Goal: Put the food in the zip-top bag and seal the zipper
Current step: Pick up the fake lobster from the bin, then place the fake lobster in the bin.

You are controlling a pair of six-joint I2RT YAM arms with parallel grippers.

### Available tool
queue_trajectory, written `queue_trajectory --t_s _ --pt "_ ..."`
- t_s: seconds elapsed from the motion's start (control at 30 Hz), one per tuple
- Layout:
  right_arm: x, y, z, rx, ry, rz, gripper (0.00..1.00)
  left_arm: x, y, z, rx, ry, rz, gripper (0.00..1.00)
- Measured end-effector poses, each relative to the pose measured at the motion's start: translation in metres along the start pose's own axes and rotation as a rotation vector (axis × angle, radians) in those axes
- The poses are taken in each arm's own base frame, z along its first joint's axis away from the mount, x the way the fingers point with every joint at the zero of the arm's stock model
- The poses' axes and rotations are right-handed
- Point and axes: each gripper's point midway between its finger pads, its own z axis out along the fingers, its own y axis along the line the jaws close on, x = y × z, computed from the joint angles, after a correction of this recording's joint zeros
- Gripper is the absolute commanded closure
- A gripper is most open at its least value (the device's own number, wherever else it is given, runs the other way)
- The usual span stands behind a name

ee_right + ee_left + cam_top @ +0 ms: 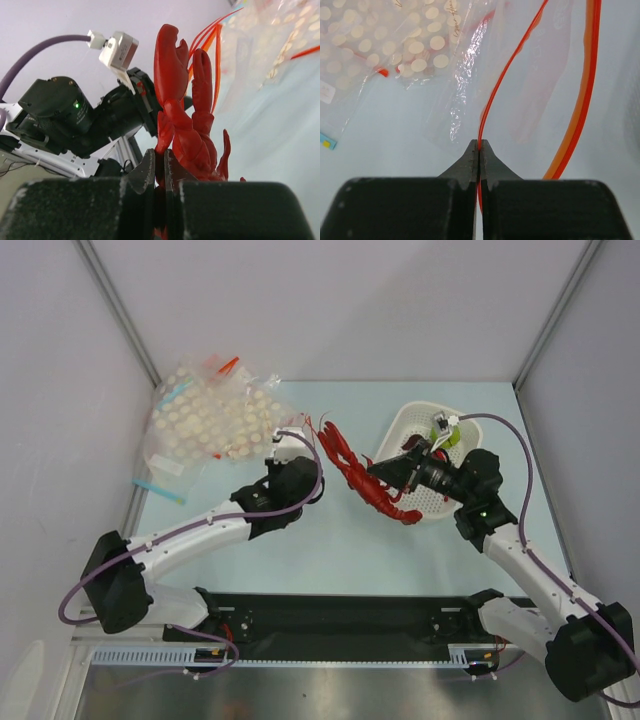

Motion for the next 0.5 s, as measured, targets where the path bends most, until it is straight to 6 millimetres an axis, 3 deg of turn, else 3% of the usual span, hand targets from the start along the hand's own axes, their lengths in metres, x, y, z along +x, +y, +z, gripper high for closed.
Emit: queue_trajectory --t_s 0.23,0.5 --pt "0.019 0.002 0.010 -0.028 0.077 0.047 1.00 -0.005 0.008 0.005 -0.009 -0.035 -0.053 1.00" --pt "0.014 0.002 0.009 0.007 0.050 0.039 1.00 -0.013 0.007 0.003 0.004 -0.054 -0.082 1.00"
